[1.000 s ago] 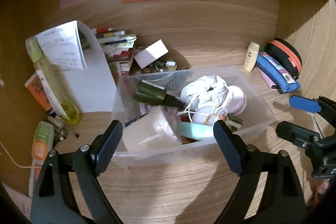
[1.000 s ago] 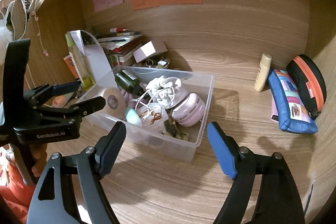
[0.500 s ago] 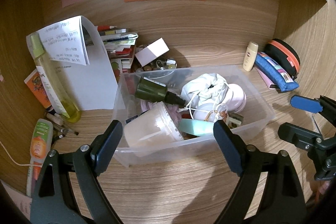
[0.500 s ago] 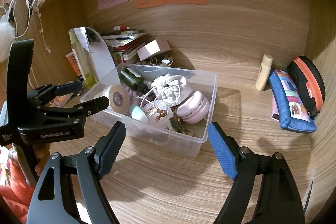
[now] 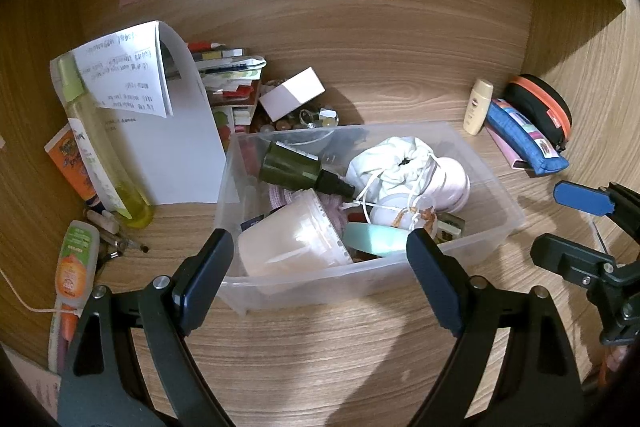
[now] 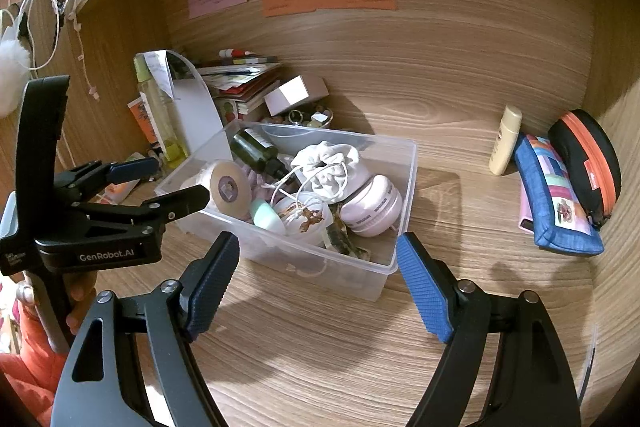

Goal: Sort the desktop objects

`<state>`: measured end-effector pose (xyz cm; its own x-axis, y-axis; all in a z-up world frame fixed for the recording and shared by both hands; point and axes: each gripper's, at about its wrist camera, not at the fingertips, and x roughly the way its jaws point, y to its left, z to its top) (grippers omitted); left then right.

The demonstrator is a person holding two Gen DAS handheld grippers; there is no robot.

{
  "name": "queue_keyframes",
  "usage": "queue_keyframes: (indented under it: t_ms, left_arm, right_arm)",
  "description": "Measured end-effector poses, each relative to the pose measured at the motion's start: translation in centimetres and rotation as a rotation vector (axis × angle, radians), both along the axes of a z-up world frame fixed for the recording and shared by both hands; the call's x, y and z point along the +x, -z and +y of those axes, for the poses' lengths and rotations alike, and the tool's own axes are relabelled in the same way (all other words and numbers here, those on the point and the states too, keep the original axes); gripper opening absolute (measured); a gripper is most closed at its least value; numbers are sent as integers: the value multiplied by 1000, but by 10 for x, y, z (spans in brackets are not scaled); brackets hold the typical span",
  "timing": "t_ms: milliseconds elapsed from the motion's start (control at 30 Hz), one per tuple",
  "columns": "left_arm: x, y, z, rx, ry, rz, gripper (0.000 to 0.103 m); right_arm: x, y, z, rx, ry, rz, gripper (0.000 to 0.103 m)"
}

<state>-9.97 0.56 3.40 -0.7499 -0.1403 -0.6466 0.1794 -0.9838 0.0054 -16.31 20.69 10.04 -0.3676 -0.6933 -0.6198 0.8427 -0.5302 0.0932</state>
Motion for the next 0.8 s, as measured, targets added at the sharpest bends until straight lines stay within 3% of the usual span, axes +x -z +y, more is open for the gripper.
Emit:
queue_keyframes:
  t_ms: [67, 800]
  left_arm:
    - [1, 0, 0, 3, -7, 3, 96]
    - [10, -2, 7, -2, 8, 18, 96]
  right_arm:
    - [0, 0, 0, 1, -4, 1, 78]
    - [-8, 9, 2, 9, -8, -56, 79]
